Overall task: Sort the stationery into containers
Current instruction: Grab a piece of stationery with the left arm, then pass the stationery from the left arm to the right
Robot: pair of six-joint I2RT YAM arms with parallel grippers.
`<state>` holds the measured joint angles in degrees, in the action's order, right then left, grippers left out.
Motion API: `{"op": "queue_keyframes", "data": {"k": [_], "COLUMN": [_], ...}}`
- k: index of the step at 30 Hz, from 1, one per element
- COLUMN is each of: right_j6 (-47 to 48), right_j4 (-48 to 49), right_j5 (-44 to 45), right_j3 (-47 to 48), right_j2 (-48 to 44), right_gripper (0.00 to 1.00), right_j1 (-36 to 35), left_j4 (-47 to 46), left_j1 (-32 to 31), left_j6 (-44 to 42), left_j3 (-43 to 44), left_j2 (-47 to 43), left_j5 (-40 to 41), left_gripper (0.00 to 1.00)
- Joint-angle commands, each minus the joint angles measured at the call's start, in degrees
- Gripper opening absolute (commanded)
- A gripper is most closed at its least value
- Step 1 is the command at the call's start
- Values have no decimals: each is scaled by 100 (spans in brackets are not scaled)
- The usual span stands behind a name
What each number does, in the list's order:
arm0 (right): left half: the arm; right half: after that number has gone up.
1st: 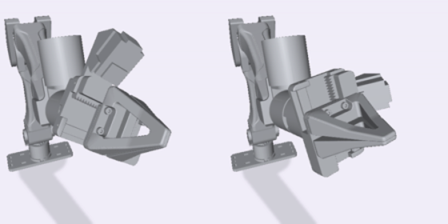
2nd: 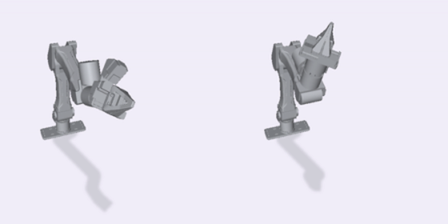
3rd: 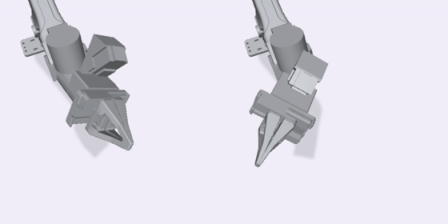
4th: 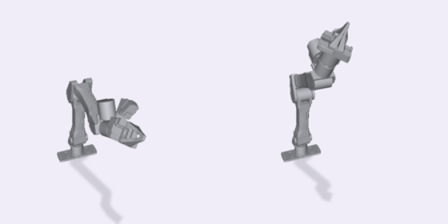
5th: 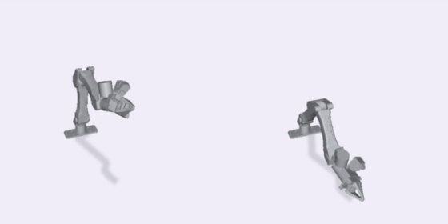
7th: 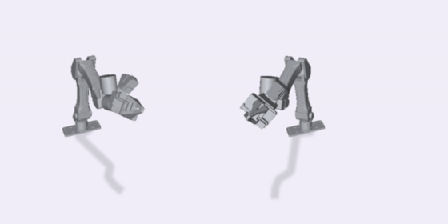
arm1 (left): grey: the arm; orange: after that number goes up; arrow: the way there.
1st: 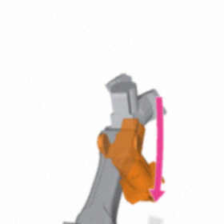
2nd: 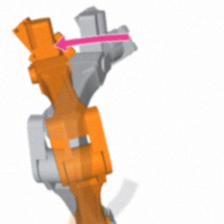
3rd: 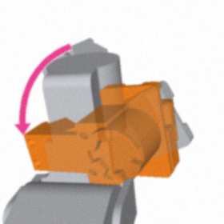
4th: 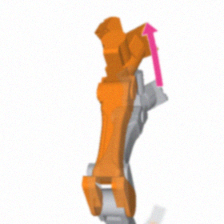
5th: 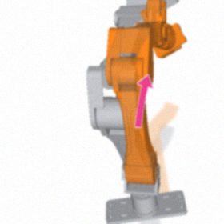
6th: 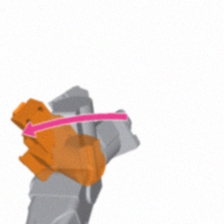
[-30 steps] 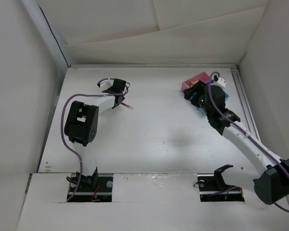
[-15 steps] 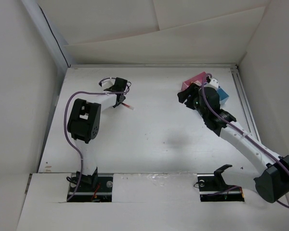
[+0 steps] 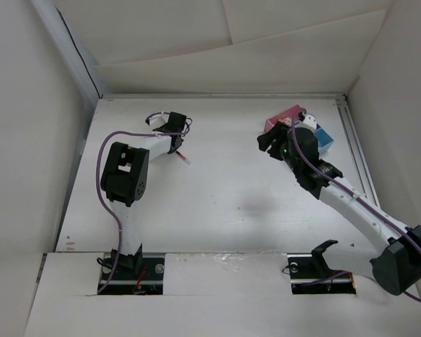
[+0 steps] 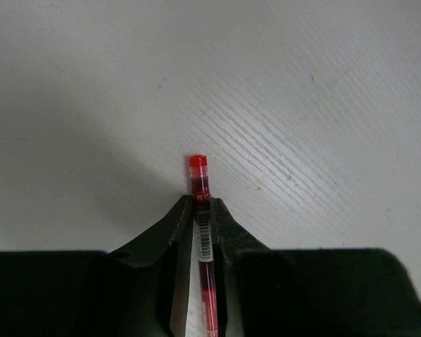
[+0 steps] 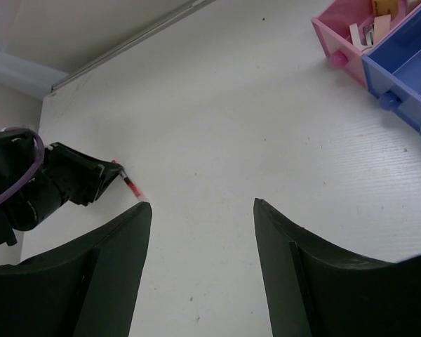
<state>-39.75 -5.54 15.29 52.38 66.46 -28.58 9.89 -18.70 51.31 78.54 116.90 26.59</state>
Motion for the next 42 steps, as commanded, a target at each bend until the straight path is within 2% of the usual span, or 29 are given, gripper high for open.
{"op": "queue_keyframes", "data": {"k": [1, 2, 7, 12, 21, 25, 26, 27, 29, 31, 32, 33, 37, 42], "right_j6": [90, 90, 90, 90, 266, 205, 152, 151, 151, 91, 90, 29, -24, -147], "right_j4": [255, 255, 255, 317, 632, 958, 1106, 1169, 1239, 1301, 1414, 1546, 1679, 1960], "right_j5": [106, 54, 0, -315, -2011, -2661, -2837, -3195, -3444, -3655, -3760, -3883, -4192, -4544], "right_j3": [79, 132, 132, 185, 528, 528, 580, 580, 659, 721, 721, 782, 923, 1213], "right_j2": [51, 52, 183, 490, 1405, 1554, 1633, 1634, 1774, 1853, 1940, 2037, 2283, 2565], "right_gripper": [66, 66, 66, 66, 66, 40, 28, 23, 18, 18, 22, 30, 47, 55], "right_j1": [-43, -43, -43, 10, 10, 62, 63, 63, 63, 10, -42, -43, -201, -508], "left_j4": [171, 171, -127, -1022, -2437, -3194, -3360, -3449, -3764, -3819, -3819, -3941, -4065, -4171], "left_j1": [-29, -29, -29, -29, -388, -389, -389, -389, -389, -441, -503, -503, -661, -792], "left_j6": [-24, -24, -148, -270, -517, -692, -849, -929, -1078, -1254, -1307, -1360, -1509, -1720], "left_j3": [135, 135, -339, -1208, -3212, -3986, -4074, -4240, -4417, -4593, -4646, -4698, -4945, -5086], "left_j2": [87, 87, -342, -1186, -3152, -3928, -4051, -4166, -4500, -4789, -4895, -5001, -5405, -5783], "left_j5": [-92, -92, -154, -593, -1427, -2025, -2165, -2410, -2666, -2896, -2896, -2896, -3255, -3485], "left_gripper": [8, 0, 0, 0, 0, 0, 0, 0, 0, 0, 0, 0, 0, 0]}}
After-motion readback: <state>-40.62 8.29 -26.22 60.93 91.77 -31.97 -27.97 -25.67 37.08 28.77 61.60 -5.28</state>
